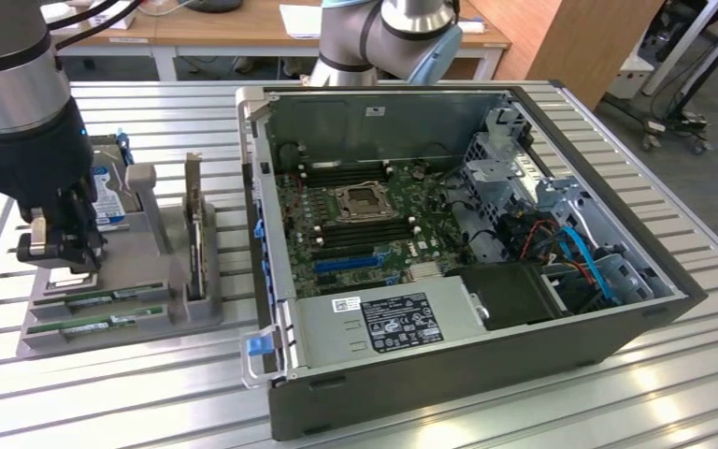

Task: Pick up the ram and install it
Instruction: 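Pick up the ram and move it above insertion slot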

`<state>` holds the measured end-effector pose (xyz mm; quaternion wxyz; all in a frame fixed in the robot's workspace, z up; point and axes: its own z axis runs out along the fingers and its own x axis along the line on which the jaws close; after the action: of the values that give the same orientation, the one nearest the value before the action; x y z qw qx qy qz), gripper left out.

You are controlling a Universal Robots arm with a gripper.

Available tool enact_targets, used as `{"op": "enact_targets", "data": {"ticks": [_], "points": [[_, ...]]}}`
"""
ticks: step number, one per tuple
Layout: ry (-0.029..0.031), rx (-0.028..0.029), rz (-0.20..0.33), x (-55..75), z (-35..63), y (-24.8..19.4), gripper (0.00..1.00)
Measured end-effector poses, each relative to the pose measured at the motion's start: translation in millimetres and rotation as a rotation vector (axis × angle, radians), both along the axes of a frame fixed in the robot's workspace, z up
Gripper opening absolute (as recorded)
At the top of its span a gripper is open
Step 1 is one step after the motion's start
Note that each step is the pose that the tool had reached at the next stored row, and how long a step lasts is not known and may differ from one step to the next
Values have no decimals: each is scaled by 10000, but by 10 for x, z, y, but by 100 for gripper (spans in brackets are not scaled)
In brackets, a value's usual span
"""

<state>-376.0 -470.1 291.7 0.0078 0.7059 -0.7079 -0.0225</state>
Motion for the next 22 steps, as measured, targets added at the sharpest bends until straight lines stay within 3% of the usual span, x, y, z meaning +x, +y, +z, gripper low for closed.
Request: {"op": "enact_targets", "data": {"ticks": [6,22], "points": [[-1,1,1,1,-7,-1,36],[-1,0,1,1,-149,-1,36]]}}
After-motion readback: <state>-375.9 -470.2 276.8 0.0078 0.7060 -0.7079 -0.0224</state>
